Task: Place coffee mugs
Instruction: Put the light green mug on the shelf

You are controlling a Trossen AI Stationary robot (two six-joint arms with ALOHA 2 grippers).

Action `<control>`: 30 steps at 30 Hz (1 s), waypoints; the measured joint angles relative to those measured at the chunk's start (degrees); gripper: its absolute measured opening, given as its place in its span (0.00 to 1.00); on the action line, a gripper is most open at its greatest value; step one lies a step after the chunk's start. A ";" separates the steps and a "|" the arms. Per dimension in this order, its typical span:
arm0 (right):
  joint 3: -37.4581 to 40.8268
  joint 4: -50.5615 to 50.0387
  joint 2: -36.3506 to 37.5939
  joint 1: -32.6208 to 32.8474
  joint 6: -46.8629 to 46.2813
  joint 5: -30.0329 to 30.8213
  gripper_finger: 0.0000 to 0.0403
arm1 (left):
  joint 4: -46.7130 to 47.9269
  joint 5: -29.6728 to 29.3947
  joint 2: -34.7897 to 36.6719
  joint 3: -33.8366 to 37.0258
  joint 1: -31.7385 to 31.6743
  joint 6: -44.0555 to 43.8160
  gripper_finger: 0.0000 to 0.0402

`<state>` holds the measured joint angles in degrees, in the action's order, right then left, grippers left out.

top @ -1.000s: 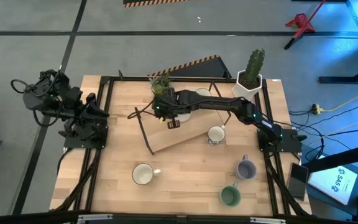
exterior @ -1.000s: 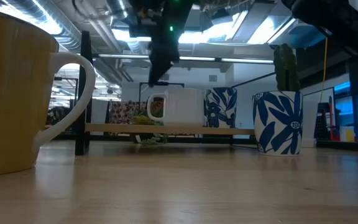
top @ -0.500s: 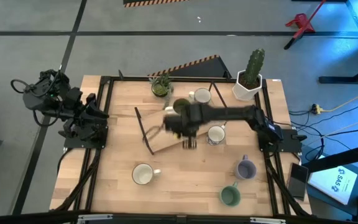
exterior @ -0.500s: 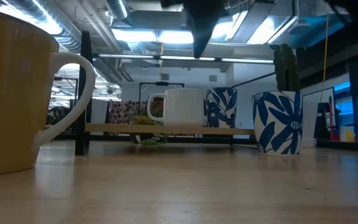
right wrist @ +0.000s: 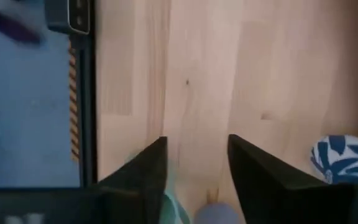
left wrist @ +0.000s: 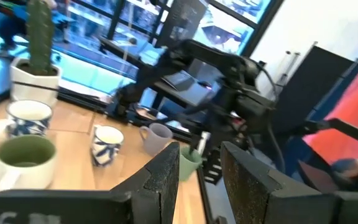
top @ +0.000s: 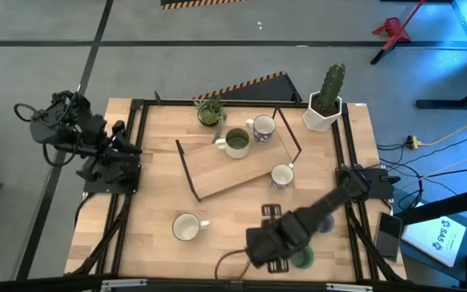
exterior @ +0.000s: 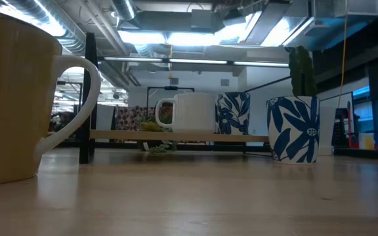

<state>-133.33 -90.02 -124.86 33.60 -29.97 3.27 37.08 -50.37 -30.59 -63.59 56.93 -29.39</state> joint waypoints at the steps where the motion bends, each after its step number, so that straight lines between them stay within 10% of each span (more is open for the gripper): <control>1: 0.01 0.00 0.00 0.51 -1.33 1.03 0.43 | -0.01 -0.73 0.01 0.00 -0.01 0.03 0.28; 19: 6.74 0.72 -0.17 15.24 -39.87 -3.42 0.45 | -0.02 -3.19 0.01 0.00 -0.01 -0.49 0.28; 30: 18.54 12.31 -0.19 15.91 -44.38 -2.92 0.45 | 0.00 -3.21 0.00 0.00 0.00 0.12 0.28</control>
<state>-114.79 -77.70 -125.05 49.51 -74.35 0.35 37.08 -53.58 -30.59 -63.59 56.93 -29.26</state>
